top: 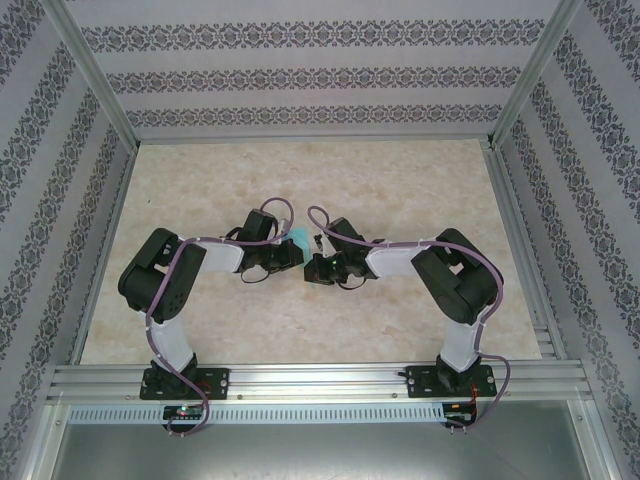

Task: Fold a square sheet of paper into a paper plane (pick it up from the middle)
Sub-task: Fold the wing for the fifth time at the center of the table.

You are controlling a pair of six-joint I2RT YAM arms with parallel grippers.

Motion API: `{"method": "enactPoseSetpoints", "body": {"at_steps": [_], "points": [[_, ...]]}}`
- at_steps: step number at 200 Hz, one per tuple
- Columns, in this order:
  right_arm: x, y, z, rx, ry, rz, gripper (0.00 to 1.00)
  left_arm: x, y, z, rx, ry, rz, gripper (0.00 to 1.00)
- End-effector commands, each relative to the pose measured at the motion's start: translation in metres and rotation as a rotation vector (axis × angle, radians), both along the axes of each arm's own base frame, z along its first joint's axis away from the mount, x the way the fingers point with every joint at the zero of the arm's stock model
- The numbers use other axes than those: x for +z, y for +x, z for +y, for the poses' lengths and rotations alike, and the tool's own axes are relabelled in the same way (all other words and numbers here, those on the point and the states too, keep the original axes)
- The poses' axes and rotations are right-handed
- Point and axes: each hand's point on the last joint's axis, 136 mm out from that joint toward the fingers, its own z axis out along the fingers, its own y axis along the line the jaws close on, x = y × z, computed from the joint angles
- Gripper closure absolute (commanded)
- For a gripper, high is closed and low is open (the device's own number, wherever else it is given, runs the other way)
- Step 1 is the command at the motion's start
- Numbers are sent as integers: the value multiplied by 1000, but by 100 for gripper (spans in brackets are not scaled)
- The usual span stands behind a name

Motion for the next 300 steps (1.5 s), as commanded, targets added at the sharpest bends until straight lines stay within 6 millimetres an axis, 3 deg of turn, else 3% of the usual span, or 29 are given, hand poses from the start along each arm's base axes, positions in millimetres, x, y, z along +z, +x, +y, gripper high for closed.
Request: {"method": "enactPoseSetpoints", "body": {"at_steps": [1, 60, 129, 213, 232, 267, 300], "points": [[-14, -6, -12, 10, -67, 17, 89, -36, -10, 17, 46, 120, 89, 88], [-15, -9, -20, 29, -126, 13, 89, -44, -10, 23, 62, 166, 118, 88], [-24, -30, -31, 118, -177, 46, 90, -58, -13, 34, 73, 252, 166, 89], [-33, -60, -55, 204, -223, 79, 91, -59, -12, 34, 71, 259, 175, 89], [-21, -54, -50, 197, -193, 42, 90, -59, -12, 33, 67, 256, 174, 89], [26, -28, -28, 152, -80, -103, 90, -57, -13, 30, 61, 237, 175, 89], [33, -12, -9, 126, -43, -121, 90, -57, -13, 29, 55, 228, 176, 89]]}}
